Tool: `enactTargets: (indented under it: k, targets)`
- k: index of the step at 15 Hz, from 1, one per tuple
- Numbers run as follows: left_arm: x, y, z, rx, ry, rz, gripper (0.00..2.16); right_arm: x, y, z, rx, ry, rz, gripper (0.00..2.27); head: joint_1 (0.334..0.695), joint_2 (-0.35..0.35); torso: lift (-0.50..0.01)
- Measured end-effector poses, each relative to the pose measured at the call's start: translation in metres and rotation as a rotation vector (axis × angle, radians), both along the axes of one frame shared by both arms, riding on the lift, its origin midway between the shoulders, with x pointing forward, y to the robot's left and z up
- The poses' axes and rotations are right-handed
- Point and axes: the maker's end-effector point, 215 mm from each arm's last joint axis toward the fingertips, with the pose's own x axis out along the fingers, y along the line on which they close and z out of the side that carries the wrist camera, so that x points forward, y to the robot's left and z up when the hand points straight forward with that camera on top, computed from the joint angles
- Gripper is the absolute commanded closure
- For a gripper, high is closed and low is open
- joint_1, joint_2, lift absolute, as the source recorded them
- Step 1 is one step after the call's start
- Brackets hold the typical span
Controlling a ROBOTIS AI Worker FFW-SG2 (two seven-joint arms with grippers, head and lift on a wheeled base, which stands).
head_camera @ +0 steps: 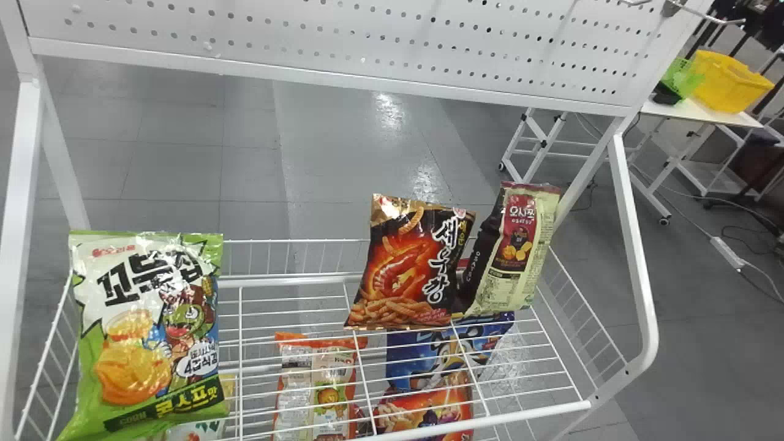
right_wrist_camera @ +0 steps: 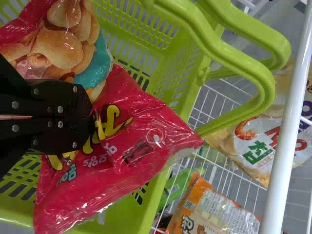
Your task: Hold basket handle with left hand then pick Jagalchi snack with right hand and place into basket
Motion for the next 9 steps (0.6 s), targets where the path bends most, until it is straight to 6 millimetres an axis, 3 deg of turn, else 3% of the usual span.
enactTargets:
  k: [4,9]
  targets:
    - [-0.001,0.0,0.001,-0.006,0.001,-0.001,1.4,0.015,0.024,-0.021,0.052,-0.034,-0.007,1.95,0.695,-0.216,-0.01]
    - [-0.001,0.001,0.002,-0.009,-0.001,-0.002,1.4,-0.011,0.05,-0.033,0.1,0.04,0.044,1.95,0.695,-0.096,-0.01]
